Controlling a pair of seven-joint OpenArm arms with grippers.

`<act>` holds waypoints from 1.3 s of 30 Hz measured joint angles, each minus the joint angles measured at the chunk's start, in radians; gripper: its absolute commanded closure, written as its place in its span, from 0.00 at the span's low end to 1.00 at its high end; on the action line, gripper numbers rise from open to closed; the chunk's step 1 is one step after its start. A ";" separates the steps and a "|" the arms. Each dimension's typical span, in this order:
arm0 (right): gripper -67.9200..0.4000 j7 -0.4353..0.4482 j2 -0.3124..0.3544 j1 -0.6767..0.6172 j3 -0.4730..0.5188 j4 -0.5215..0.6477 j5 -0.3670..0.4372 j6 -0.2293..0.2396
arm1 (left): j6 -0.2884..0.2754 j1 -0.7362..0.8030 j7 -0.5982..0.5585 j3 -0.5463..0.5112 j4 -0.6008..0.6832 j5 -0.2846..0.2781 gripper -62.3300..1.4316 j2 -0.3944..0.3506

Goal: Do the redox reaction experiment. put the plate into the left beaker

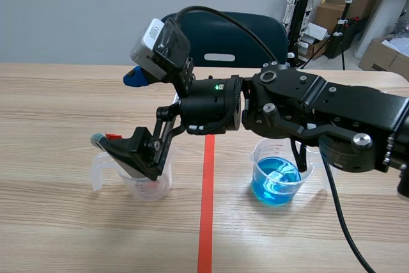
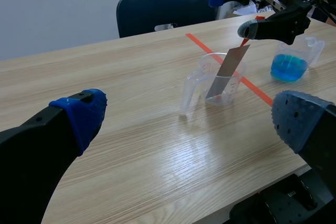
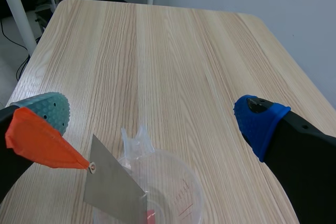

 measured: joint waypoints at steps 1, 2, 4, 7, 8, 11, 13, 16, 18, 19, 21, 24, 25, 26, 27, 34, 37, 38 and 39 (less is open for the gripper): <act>0.00 0.000 0.000 0.000 0.000 0.000 0.000 0.000 | 0.000 0.000 0.000 0.000 0.000 0.000 0.00 0.000; 0.00 0.000 0.000 0.000 0.000 0.000 0.000 0.000 | 0.000 0.000 0.000 0.000 0.000 0.000 0.00 0.000; 0.00 0.000 0.000 0.000 0.000 0.000 0.000 0.000 | 0.000 0.000 0.000 0.000 0.000 0.000 0.00 0.000; 0.00 -0.003 0.000 0.000 0.000 0.000 0.000 0.000 | 0.000 0.000 0.000 0.000 0.000 0.000 0.00 0.000; 0.00 -0.015 0.000 0.000 0.000 0.000 0.000 0.000 | 0.000 0.000 0.000 0.000 0.000 0.000 0.00 0.000; 0.00 -0.063 0.000 0.000 0.000 0.000 -0.001 0.000 | 0.000 0.000 0.000 0.000 0.000 0.000 0.00 0.000; 0.00 -0.074 0.000 0.000 0.000 0.000 -0.003 0.000 | 0.000 0.000 0.000 0.000 0.000 0.000 0.00 0.000; 0.00 -0.075 0.000 0.000 0.000 0.000 -0.003 0.000 | 0.000 0.000 0.000 0.000 0.000 0.000 0.00 0.000; 0.00 -0.075 0.000 0.000 0.000 0.000 -0.003 0.000 | 0.000 0.000 0.000 0.000 0.000 0.000 0.00 0.000; 0.00 -0.075 0.000 0.000 0.000 0.000 -0.003 0.000 | 0.000 0.000 0.000 0.000 0.000 0.000 0.00 0.000; 0.00 -0.075 0.000 0.000 0.000 0.000 -0.003 0.000 | 0.000 0.000 0.000 0.000 0.000 0.000 0.00 0.000; 0.00 -0.075 0.000 0.000 0.000 0.000 -0.003 0.000 | 0.000 0.000 0.000 0.000 0.000 0.000 0.00 0.000; 0.00 -0.075 0.000 0.000 0.000 0.000 -0.003 0.000 | 0.000 0.000 0.000 0.000 0.000 0.000 0.00 0.000; 0.00 -0.074 0.000 0.000 0.000 0.000 -0.003 0.000 | 0.000 0.000 0.000 0.000 0.000 0.000 0.00 0.000; 0.00 -0.071 0.000 0.000 0.000 0.000 -0.004 0.000 | 0.000 0.000 0.000 0.000 0.000 0.000 0.00 0.000; 0.00 -0.048 0.000 0.000 0.000 0.000 -0.007 0.000 | 0.000 0.000 0.000 0.000 0.000 0.000 0.00 0.000; 0.00 -0.048 0.000 0.000 0.000 0.000 -0.007 0.000 | 0.000 0.000 0.000 0.000 0.000 0.000 0.00 0.000; 0.00 -0.048 0.000 0.000 0.000 0.000 -0.007 0.000 | 0.000 0.000 0.000 0.000 0.000 0.000 0.00 0.000; 0.00 -0.048 0.000 0.000 0.000 0.000 -0.007 0.000 | 0.000 0.000 0.000 0.000 0.000 0.000 0.00 0.000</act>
